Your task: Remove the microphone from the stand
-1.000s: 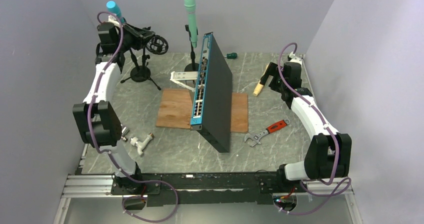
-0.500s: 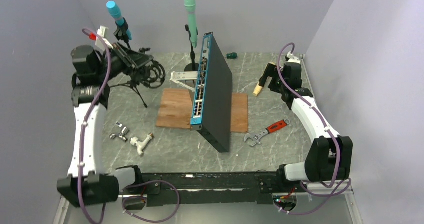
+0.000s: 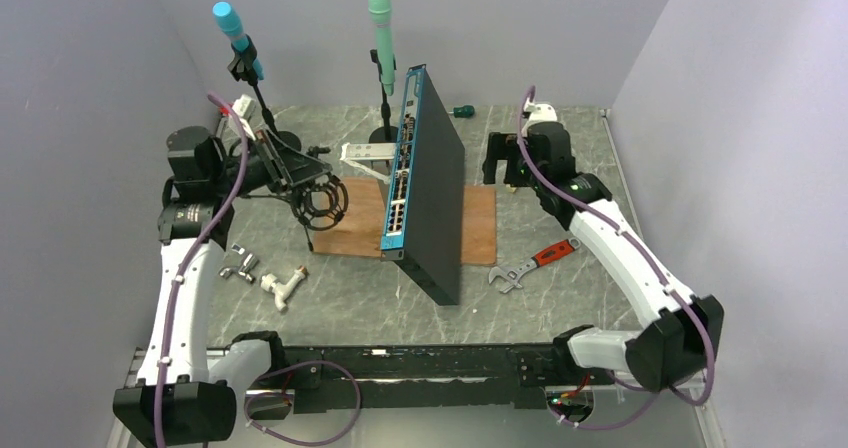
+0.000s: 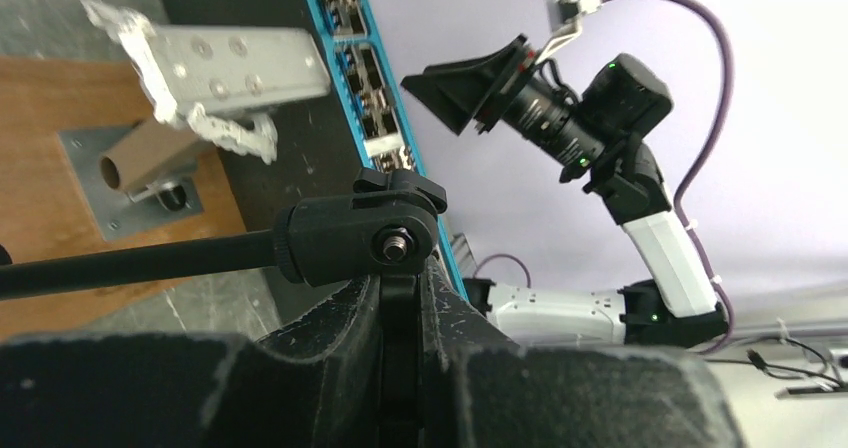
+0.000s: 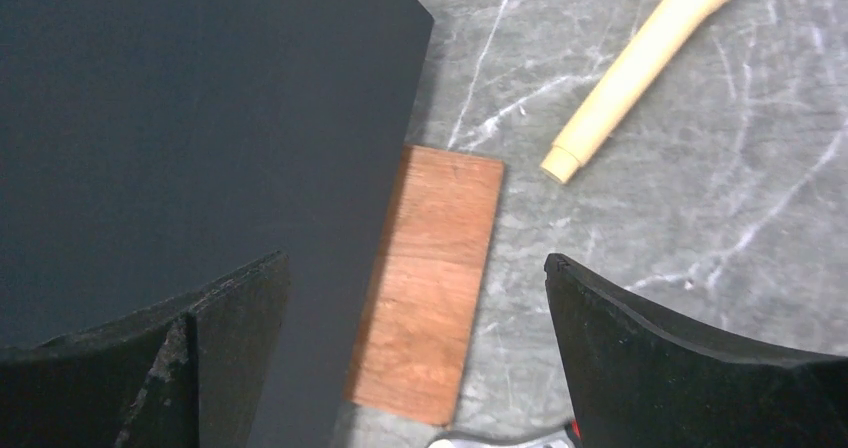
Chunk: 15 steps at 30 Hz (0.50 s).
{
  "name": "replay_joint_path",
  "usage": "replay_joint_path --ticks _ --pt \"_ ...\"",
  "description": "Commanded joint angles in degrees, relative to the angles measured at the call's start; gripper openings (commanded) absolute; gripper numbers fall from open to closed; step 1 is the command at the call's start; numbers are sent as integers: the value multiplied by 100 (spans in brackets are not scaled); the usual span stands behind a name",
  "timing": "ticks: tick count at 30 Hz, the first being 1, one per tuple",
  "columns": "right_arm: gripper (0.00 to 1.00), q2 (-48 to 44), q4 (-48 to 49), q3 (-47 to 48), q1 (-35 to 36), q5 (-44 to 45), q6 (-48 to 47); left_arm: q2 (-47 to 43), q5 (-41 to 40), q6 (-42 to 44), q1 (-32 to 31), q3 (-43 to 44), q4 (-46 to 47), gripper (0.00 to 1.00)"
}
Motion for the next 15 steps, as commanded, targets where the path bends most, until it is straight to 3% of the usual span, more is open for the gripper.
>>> replay_joint_path --ticks 1,10,13,15 --pt "100 -765 -560 423 -6 165 -181 -135 519 -153 -192 -344 893 16" --pt "100 -1287 -630 579 95 -518 -116 -90 965 -989 -267 -933 1875 17" --pt "100 -1243 -603 598 138 -548 -96 46 1069 -1406 -267 -1235 2728 19" --pt "100 -1233 -563 553 164 -553 -80 159 993 -1199 -250 -1285 2620 24"
